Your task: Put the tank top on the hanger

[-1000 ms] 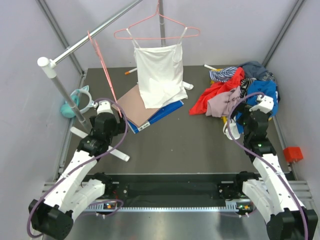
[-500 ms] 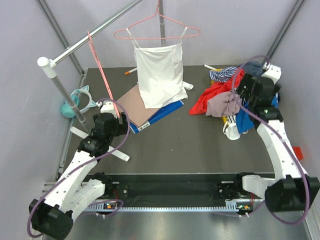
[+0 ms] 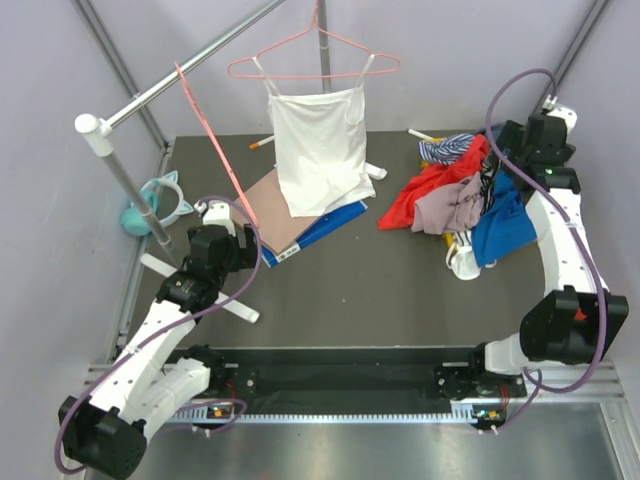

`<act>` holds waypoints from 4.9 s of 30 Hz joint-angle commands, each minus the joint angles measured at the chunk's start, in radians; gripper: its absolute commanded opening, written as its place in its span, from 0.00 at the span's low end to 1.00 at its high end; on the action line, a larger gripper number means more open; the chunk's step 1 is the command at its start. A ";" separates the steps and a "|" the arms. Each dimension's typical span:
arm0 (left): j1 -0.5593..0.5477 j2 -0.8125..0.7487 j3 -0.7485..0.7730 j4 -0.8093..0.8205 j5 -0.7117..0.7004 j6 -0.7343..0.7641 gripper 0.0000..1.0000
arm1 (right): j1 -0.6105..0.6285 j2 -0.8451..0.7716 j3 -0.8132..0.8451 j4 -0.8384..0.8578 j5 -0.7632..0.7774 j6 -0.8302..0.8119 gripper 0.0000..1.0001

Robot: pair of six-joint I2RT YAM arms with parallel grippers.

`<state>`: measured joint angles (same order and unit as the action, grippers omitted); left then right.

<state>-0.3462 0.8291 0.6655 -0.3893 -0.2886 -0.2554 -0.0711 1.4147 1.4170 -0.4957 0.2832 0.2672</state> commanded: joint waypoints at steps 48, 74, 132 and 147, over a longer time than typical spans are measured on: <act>-0.002 0.008 -0.007 0.066 -0.027 -0.005 0.99 | 0.210 -0.297 0.289 0.221 -0.434 -0.118 0.00; -0.004 0.011 -0.009 0.069 -0.003 0.002 0.99 | 0.792 -0.263 -0.191 0.267 0.120 0.051 0.64; -0.274 0.516 0.255 0.093 0.200 -0.283 0.99 | 0.933 -0.094 -0.275 0.132 -0.355 0.187 0.00; -0.274 0.361 0.129 0.026 0.032 -0.335 0.98 | 0.972 -0.166 -0.326 0.112 -0.050 0.262 0.73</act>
<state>-0.6163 1.2434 0.8471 -0.3576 -0.2012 -0.5495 0.9970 1.3735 1.0443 -0.3069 0.0605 0.5362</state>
